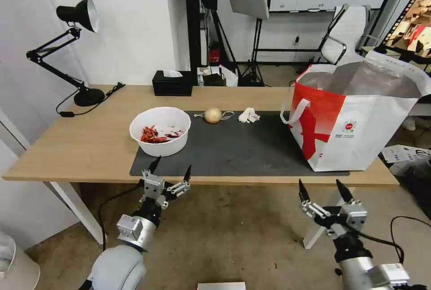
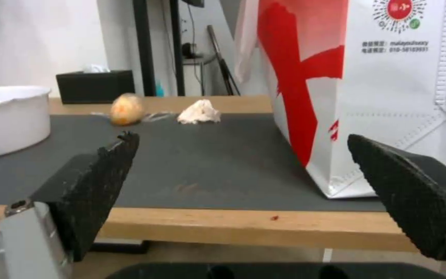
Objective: Pick up the trash from the table and place it into the takeout bag.
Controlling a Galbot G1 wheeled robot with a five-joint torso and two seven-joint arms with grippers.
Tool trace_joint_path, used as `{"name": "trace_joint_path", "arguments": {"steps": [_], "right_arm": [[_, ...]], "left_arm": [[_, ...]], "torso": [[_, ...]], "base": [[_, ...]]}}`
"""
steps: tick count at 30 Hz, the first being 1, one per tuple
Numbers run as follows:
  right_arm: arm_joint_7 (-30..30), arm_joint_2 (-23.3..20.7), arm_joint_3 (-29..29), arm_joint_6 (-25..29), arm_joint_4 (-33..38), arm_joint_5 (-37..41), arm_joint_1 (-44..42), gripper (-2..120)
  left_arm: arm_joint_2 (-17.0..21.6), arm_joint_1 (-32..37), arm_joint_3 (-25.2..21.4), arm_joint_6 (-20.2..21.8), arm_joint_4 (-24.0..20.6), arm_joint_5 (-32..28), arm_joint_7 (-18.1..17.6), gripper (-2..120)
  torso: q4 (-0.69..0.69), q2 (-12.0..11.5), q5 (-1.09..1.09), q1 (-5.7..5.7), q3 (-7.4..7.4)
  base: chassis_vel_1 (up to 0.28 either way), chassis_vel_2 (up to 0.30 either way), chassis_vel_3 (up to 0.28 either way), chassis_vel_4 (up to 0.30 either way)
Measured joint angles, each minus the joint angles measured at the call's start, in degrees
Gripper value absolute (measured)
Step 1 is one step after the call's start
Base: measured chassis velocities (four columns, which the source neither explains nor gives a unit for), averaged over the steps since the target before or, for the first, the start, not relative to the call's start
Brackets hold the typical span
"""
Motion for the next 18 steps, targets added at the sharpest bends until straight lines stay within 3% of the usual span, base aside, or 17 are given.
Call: {"name": "trace_joint_path", "arguments": {"steps": [18], "right_arm": [[-0.02, 0.11, -1.21, 0.00, -0.65, -0.81, 0.46, 100]], "left_arm": [[-0.35, 0.63, 0.86, 0.31, -0.15, -0.10, 0.24, 100]], "torso": [[0.00, 0.00, -0.01, 0.00, 0.00]], "base": [[0.000, 0.000, 0.000, 0.000]]}}
